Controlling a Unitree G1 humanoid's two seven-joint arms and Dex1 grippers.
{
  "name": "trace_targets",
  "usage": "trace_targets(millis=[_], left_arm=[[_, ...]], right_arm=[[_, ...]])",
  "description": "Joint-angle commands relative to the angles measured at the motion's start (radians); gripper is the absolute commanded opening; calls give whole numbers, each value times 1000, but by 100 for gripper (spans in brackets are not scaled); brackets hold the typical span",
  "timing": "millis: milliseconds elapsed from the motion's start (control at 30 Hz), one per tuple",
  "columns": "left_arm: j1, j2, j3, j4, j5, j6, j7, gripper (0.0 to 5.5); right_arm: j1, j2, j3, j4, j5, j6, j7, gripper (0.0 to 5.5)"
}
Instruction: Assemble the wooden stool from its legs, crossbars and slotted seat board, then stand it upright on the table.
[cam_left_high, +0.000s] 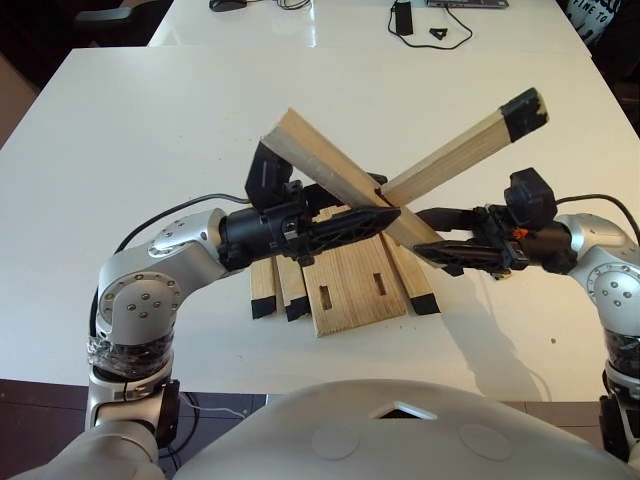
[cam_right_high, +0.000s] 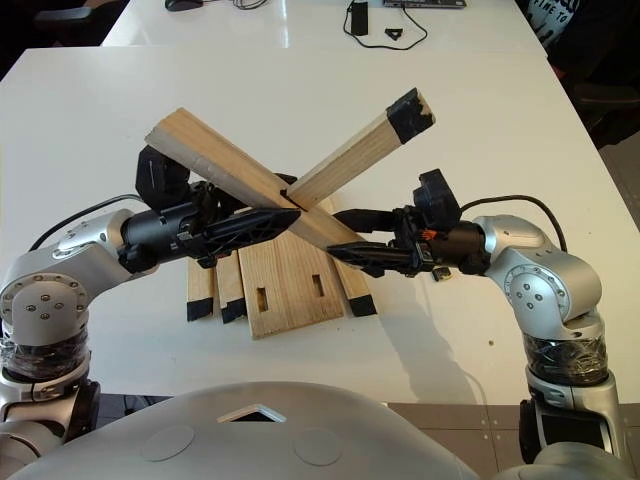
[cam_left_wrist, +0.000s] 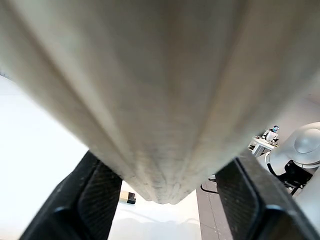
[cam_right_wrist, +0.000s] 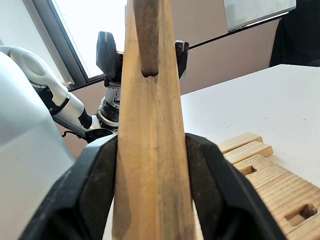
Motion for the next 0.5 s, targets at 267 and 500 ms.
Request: trace_targets(millis=[267,500], left_arm=[[22,40,-61,-51,83,-31,-70,209],[17,66,-12,-32,66,-39,-66,208]], right_arm=[[-22,-28,10,58,-66,-15,8,240],[-9,-19,2,86,-91,-24,-26,319]])
